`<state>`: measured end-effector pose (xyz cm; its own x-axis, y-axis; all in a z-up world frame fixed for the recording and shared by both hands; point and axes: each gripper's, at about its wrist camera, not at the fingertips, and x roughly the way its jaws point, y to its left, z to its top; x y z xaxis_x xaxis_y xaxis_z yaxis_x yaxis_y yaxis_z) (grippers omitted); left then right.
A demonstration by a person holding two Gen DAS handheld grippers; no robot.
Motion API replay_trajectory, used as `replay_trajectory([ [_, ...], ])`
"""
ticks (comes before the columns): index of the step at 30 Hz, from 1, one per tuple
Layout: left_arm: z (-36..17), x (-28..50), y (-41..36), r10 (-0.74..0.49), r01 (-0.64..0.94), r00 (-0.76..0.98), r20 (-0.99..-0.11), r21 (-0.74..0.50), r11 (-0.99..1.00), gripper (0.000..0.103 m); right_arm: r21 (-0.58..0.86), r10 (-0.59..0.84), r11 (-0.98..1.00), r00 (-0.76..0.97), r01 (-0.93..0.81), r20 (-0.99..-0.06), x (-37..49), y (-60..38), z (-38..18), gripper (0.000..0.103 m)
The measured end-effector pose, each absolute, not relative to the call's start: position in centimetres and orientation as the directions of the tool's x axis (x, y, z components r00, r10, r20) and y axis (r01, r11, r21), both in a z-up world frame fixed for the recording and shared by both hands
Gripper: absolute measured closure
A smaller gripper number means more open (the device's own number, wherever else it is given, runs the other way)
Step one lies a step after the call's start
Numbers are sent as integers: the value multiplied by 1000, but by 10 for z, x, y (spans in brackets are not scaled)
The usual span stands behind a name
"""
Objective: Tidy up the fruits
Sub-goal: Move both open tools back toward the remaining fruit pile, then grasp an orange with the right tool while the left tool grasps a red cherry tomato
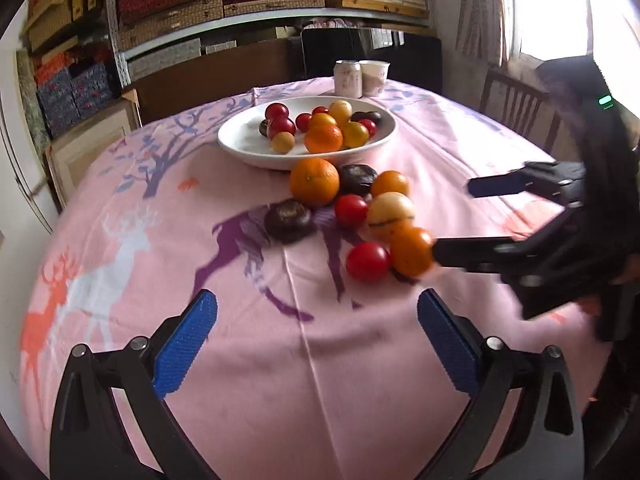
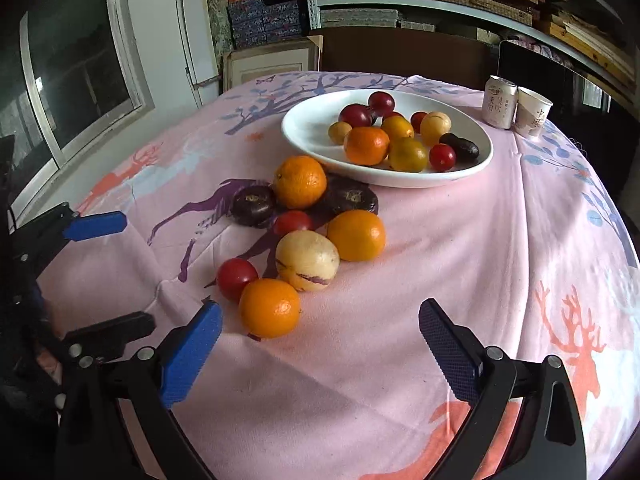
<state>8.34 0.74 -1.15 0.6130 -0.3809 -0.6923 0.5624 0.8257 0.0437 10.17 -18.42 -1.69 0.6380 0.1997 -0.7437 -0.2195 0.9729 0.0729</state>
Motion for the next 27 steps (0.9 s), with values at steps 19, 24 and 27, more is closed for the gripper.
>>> replay_trajectory([
  [19,-26,108,-32,-281,607,601,-748,199,769,4,181,249,969,661,-170,-708,90,-208,-9,65],
  [24,-32,128,-53,-267,581,615,-742,199,789,5,183,176,980,790,-82,-588,83,-254,-3,63],
  [27,-43,136,-64,-284,640,534,-796,162,751,6,336,283,937,772,-95,-569,90,-279,-7,63],
])
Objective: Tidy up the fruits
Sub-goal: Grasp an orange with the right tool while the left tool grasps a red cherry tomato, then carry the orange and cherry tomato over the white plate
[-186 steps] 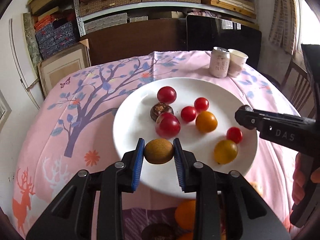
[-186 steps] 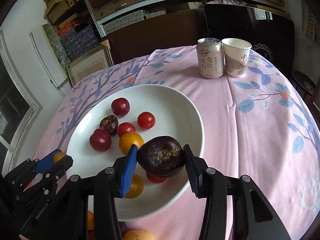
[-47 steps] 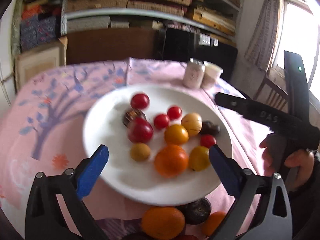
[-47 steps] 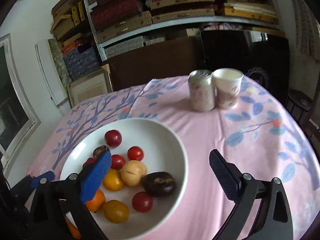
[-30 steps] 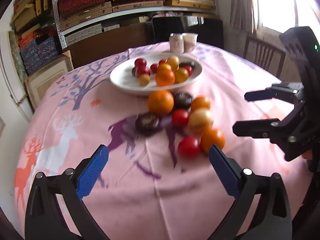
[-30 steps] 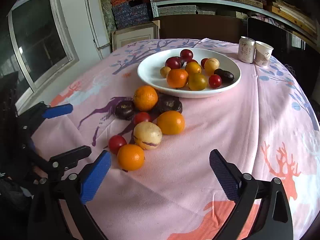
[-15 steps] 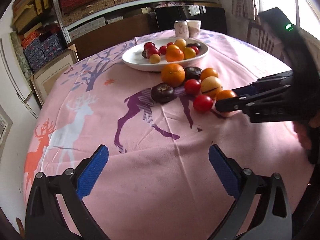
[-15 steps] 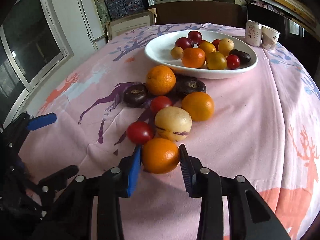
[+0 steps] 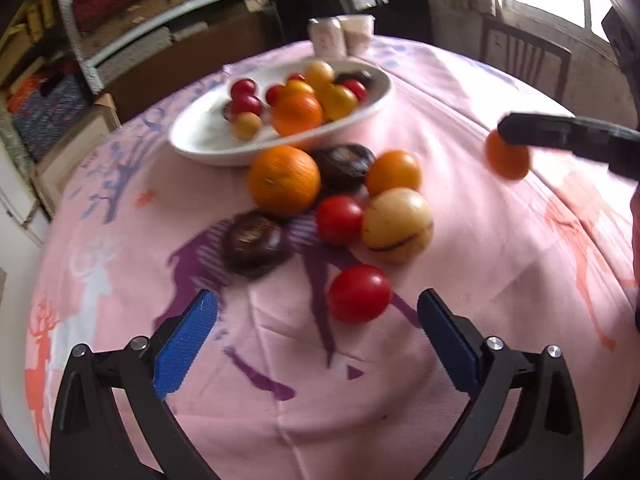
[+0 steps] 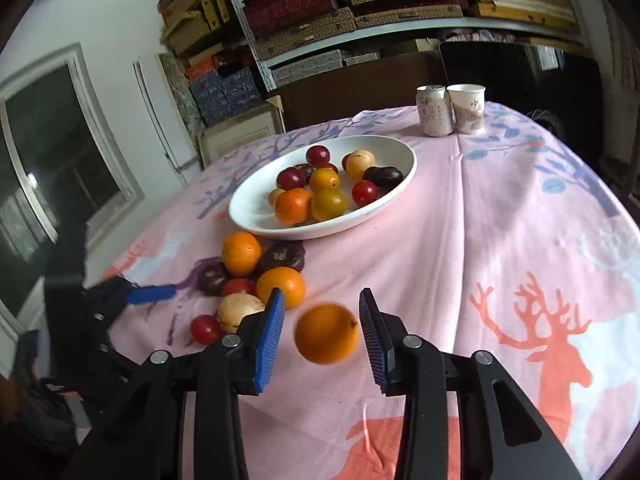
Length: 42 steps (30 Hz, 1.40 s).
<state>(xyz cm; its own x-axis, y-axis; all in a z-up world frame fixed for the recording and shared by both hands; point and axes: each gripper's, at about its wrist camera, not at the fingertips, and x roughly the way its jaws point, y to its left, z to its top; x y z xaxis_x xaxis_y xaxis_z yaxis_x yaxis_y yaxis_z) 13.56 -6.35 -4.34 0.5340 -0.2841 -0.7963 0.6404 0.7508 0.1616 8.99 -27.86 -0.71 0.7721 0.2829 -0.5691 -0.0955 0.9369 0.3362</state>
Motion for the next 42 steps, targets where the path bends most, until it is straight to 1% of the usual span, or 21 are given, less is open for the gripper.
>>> replay_trajectory([
  [1,-45,137,-66,-302,658,515,-802,144,740,8,350,296,931,778,-104,-555,89,-281,-6,63],
  [2,-45,138,-68,-328,670,498,-803,116,733,18,343,294,933,785,-111,-546,88,-281,-4,63],
  [3,-44,141,-69,-359,681,474,-804,76,728,36,335,290,935,788,-114,-542,87,-280,-3,63],
  [5,-45,148,-71,-409,685,431,-805,-3,729,49,318,292,939,786,-129,-544,87,-275,-3,63],
  [7,-44,143,-73,-412,698,434,-801,10,716,63,319,288,940,785,-123,-548,87,-275,-3,63],
  [8,-43,138,-73,-414,707,435,-799,18,707,74,326,289,938,784,-118,-549,87,-277,-3,63],
  [9,-42,135,-72,-406,704,450,-795,37,709,74,332,292,936,781,-116,-552,87,-279,-4,59],
  [10,-41,131,-69,-418,708,445,-792,26,705,75,336,295,935,776,-114,-558,87,-279,-5,44],
  [11,-39,129,-66,-435,709,440,-786,7,705,75,336,293,935,773,-111,-562,86,-279,-6,34],
  [16,-19,113,-46,-495,710,496,-713,5,704,75,323,411,908,711,-266,-570,83,-252,-6,23],
  [19,-6,113,-31,-520,691,526,-673,-18,723,75,258,420,907,660,-334,-623,78,-224,-8,18],
  [22,0,115,-20,-523,669,541,-658,-40,742,75,132,267,958,628,-254,-731,83,-206,-21,19],
  [24,0,119,-17,-517,657,541,-664,-50,752,75,87,193,976,611,-200,-768,86,-201,-28,34],
  [25,0,120,-17,-515,655,540,-666,-51,754,75,72,173,980,607,-188,-776,86,-200,-29,51],
  [26,0,120,-16,-514,654,541,-666,-52,755,75,53,148,984,602,-172,-784,87,-200,-31,60],
  [30,1,118,-16,-515,657,543,-663,-46,752,75,79,154,985,589,-151,-793,90,-208,-35,72],
  [33,3,113,-18,-526,672,545,-653,-35,740,75,146,207,978,579,-152,-789,91,-217,-36,70],
  [34,4,111,-18,-530,677,545,-649,-32,735,75,174,234,972,573,-157,-785,92,-220,-37,63],
  [35,5,109,-19,-534,680,546,-646,-31,732,75,191,247,969,575,-157,-780,94,-221,-36,45],
  [37,6,107,-19,-539,685,546,-642,-28,728,75,183,229,973,588,-139,-776,97,-221,-34,33],
  [42,4,107,-21,-545,698,527,-652,-34,715,74,188,216,976,571,-108,-792,111,-223,-36,29],
])
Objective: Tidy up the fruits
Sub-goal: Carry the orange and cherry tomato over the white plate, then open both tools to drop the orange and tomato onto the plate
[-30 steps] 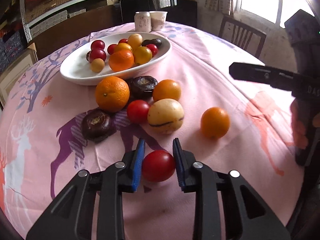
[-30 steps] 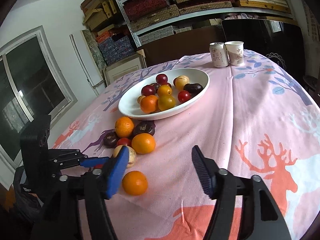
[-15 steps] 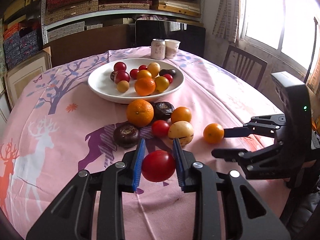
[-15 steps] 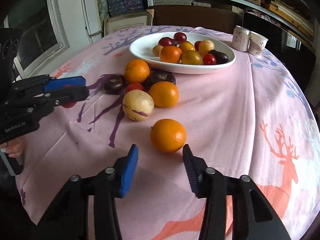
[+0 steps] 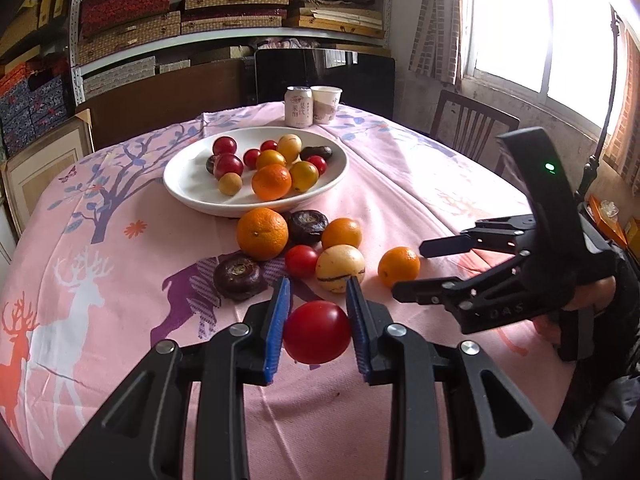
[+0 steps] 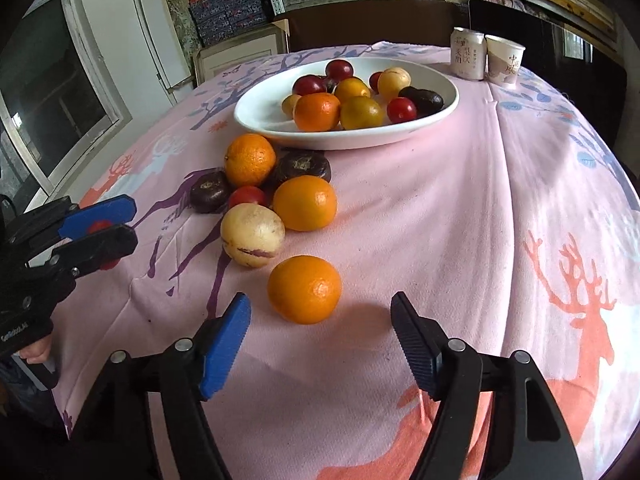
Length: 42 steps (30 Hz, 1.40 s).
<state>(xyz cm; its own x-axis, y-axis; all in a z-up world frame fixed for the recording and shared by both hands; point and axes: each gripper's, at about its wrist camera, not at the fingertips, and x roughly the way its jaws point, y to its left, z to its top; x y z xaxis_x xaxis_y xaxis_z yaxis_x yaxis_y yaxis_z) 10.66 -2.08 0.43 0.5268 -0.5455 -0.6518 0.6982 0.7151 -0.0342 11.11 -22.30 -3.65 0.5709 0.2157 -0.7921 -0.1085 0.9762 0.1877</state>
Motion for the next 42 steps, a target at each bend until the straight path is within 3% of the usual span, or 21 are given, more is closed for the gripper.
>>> replay_trajectory([
  [3,1,105,-24,-539,708,517,-664,-21,706,74,220,247,968,585,-119,-773,114,-225,-34,34],
  [5,0,104,-26,-545,720,507,-668,-20,694,74,185,225,974,579,-128,-784,115,-218,-34,66],
  [10,0,101,-28,-549,731,501,-669,-12,682,74,55,127,989,615,-136,-778,105,-200,-28,66],
  [15,14,108,-27,-523,691,552,-649,6,723,74,33,57,998,741,-47,-669,102,-225,8,66],
  [19,35,128,-44,-436,651,632,-641,133,747,74,121,155,987,765,-102,-625,128,-240,36,66],
  [23,50,170,-59,-389,588,655,-648,113,801,74,135,211,977,775,-162,-595,167,-238,56,66],
  [25,54,189,-63,-383,562,669,-636,97,821,74,105,180,984,785,-146,-593,189,-239,62,66],
  [28,49,217,-70,-390,542,682,-619,69,837,74,204,236,969,751,-138,-616,223,-255,56,66],
  [33,25,272,-73,-384,488,619,-685,-48,871,74,157,187,981,741,-110,-645,257,-261,35,66],
  [36,17,284,-79,-343,466,633,-694,-13,885,74,164,195,980,717,-113,-670,269,-263,22,65],
  [37,15,285,-81,-339,460,643,-687,-7,888,74,174,210,977,714,-124,-668,271,-265,20,61],
  [38,15,286,-82,-325,439,649,-688,-11,899,72,195,245,969,707,-152,-663,273,-266,18,28],
  [39,14,288,-82,-304,398,658,-689,-24,917,51,206,264,964,699,-167,-665,274,-267,18,12],
  [40,14,288,-80,-298,374,666,-684,-40,927,31,193,244,969,709,-154,-661,271,-269,20,5],
  [41,16,289,-76,-277,337,684,-675,-45,941,4,186,234,971,731,-149,-640,264,-274,26,5],
  [42,18,287,-70,-258,304,708,-658,-46,951,5,182,232,972,745,-151,-626,258,-279,31,5],
])
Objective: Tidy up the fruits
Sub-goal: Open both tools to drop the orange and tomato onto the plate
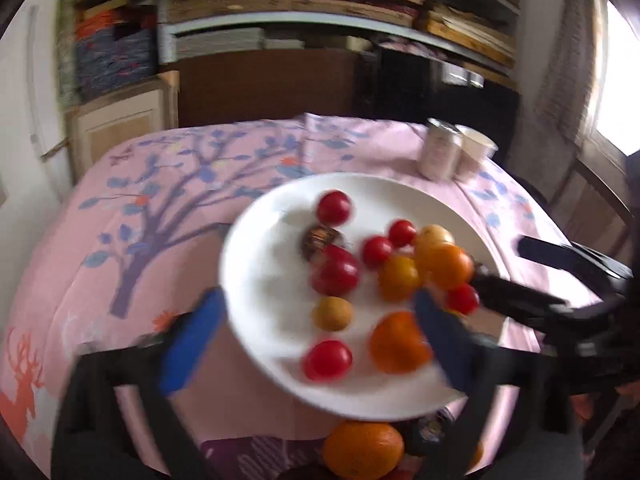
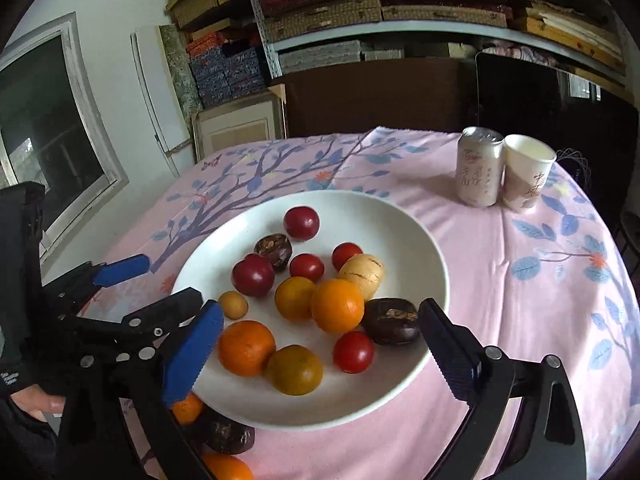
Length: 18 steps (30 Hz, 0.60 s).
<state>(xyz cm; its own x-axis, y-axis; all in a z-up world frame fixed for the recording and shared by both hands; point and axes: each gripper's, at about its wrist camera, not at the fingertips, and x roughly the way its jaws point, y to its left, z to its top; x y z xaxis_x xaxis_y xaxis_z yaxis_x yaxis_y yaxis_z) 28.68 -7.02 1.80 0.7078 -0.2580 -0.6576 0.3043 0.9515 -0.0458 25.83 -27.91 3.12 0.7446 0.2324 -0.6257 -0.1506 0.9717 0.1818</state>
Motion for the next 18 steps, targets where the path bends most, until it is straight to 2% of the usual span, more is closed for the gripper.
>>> replay_trajectory([
  [6,40,254,-39,-347,358,691,-634,-116,926,5,171,241,970,781,-173,-577,209,-285,64,4],
  [8,41,232,-32,-345,394,696,-630,-67,917,5,145,252,968,755,-206,-606,194,-271,60,4],
  [11,30,205,-27,-220,366,717,-662,88,926,5,94,294,948,725,-304,-623,169,-247,39,4],
  [13,22,193,-20,-157,326,735,-660,140,935,5,31,282,940,722,-340,-632,157,-235,21,4],
  [15,12,187,-17,-169,349,714,-679,136,927,5,-1,244,941,679,-339,-692,157,-227,1,4],
  [18,-6,188,-19,-245,434,617,-748,64,899,5,47,263,937,608,-347,-749,167,-231,-17,4],
])
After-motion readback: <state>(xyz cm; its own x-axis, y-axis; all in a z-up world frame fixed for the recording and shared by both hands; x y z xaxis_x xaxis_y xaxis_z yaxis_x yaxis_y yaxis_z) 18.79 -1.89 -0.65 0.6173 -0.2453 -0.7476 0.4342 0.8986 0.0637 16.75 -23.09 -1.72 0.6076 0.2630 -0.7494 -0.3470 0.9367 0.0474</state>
